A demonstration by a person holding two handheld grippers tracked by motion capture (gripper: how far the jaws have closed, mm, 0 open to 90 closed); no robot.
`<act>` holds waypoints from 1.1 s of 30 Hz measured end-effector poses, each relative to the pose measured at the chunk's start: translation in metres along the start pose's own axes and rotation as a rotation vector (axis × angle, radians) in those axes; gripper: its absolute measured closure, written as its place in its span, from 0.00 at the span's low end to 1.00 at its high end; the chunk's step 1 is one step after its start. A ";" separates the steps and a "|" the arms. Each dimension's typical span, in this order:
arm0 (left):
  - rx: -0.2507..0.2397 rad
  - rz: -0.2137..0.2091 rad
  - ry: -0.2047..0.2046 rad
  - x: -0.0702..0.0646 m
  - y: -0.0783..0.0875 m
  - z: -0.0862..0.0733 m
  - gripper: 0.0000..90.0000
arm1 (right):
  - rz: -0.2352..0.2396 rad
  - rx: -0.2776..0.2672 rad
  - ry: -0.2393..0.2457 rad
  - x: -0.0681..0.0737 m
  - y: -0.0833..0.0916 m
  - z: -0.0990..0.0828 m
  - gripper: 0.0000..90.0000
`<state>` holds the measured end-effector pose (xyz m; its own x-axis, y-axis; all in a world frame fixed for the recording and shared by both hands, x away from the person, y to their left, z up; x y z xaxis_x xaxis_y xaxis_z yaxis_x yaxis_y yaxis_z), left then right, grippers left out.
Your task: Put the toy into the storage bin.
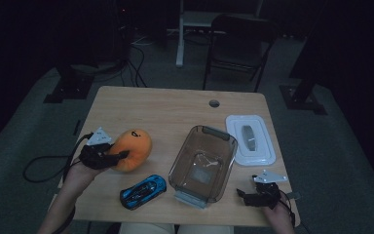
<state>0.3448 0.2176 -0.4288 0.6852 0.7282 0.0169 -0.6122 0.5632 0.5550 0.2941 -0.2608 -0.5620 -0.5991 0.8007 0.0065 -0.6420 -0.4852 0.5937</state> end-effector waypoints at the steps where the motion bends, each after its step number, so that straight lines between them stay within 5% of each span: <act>1: -0.010 -0.003 -0.007 -0.002 0.000 0.004 0.66 | 0.000 0.000 0.000 0.000 0.000 0.000 0.15; 15: -0.104 -0.137 -0.174 -0.030 -0.004 0.060 0.66 | -0.002 -0.001 0.000 0.000 0.000 0.000 0.15; 33: -0.136 -0.339 -0.350 -0.087 -0.052 0.118 0.65 | -0.002 -0.001 -0.001 0.001 0.000 0.000 0.15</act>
<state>0.3640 0.0791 -0.3606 0.9314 0.3337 0.1452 -0.3619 0.8080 0.4649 0.2939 -0.2602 -0.5620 -0.5978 0.8016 0.0061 -0.6435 -0.4844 0.5927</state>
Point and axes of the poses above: each handheld gripper's, and its own axes: y roughly backward along the jaws, z roughly out of its top, x roughly to its left, the point moved 5 cm from there along -y, roughly forward along the jaws, and after that the axes turned 7 degrees about -x, right-handed, at the moved point
